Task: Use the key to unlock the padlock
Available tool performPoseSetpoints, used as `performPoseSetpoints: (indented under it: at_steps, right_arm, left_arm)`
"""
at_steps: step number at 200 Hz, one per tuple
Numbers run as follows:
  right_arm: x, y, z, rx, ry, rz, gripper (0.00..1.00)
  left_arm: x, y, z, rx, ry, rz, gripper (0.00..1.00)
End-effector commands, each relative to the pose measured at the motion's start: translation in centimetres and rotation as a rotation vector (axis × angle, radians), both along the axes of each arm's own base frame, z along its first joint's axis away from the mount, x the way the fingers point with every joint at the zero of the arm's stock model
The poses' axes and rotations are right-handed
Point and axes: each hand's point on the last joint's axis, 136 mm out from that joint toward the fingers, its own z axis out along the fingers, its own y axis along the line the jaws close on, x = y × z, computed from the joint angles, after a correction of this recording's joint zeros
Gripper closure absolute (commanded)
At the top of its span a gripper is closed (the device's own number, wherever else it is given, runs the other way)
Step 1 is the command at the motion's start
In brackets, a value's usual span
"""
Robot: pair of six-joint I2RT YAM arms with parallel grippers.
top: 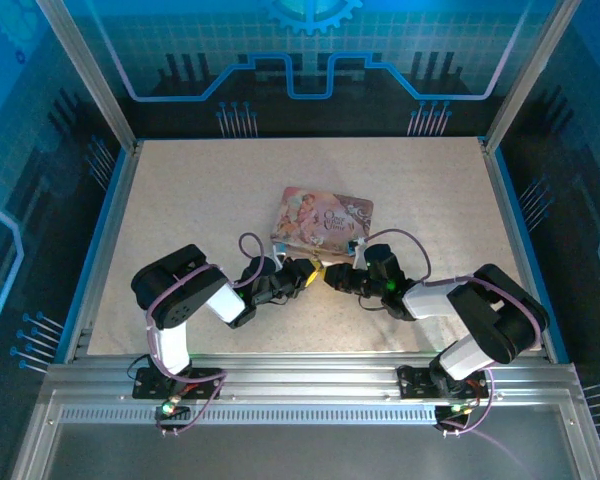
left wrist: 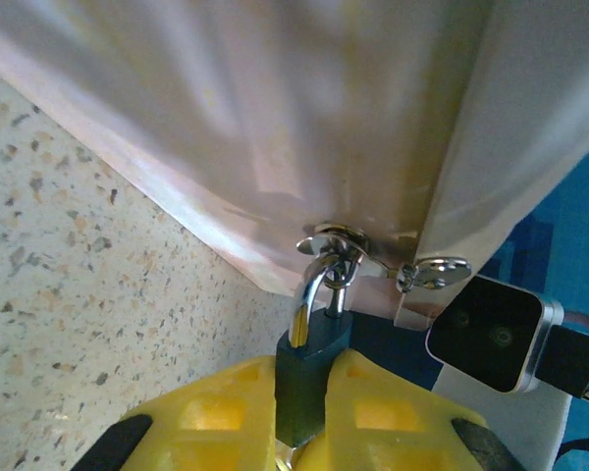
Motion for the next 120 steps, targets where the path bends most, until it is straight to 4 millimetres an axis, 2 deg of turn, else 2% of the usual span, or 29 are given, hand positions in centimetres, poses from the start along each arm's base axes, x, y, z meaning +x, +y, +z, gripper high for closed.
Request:
performPoseSetpoints:
  at_steps: [1, 41, 69, 82, 89, 120]
  right_arm:
    - [-0.7, 1.0, 1.2, 0.021, -0.022, 0.055, 0.82]
    - [-1.3, -0.6, 1.5, -0.041, -0.049, 0.049, 0.64]
    - [-1.6, -2.1, 2.7, -0.131, -0.126, 0.061, 0.52]
    - [-1.4, -2.9, 4.4, -0.177, -0.204, 0.068, 0.46]
    - [-1.7, -3.4, 4.7, -0.21, -0.218, 0.076, 0.44]
    - [-1.8, -4.3, 9.5, -0.276, -0.457, 0.123, 0.32]
  left_arm:
    - [0.7, 0.0, 1.6, -0.024, -0.049, 0.019, 0.97]
    - [0.4, 0.3, 2.7, -0.008, -0.064, 0.014, 1.0]
    - [0.0, 0.3, 4.0, 0.001, -0.06, -0.002, 1.0]
    - [-0.2, 0.4, 4.5, 0.009, -0.051, -0.005, 1.0]
    - [-0.4, 0.5, 4.8, 0.012, -0.049, -0.003, 1.0]
    - [-0.9, 1.1, 5.9, 0.038, -0.036, 0.003, 1.0]
